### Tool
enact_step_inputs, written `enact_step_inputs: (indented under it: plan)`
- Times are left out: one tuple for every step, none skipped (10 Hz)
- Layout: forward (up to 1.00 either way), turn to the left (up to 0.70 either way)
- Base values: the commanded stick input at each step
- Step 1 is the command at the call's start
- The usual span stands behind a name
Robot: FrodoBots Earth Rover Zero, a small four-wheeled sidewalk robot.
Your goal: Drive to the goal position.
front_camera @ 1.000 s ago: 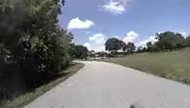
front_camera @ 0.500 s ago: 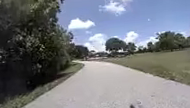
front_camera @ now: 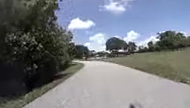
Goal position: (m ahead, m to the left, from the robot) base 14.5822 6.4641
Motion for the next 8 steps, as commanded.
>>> enact_step_inputs:
  plan:
    - [0.50, 0.00]
    - [0.50, 0.00]
    - [0.50, 0.00]
    - [0.50, 0.00]
    - [0.50, 0.00]
    - [0.50, 0.00]
    - [0.50, 0.00]
    - [0.50, 0.00]
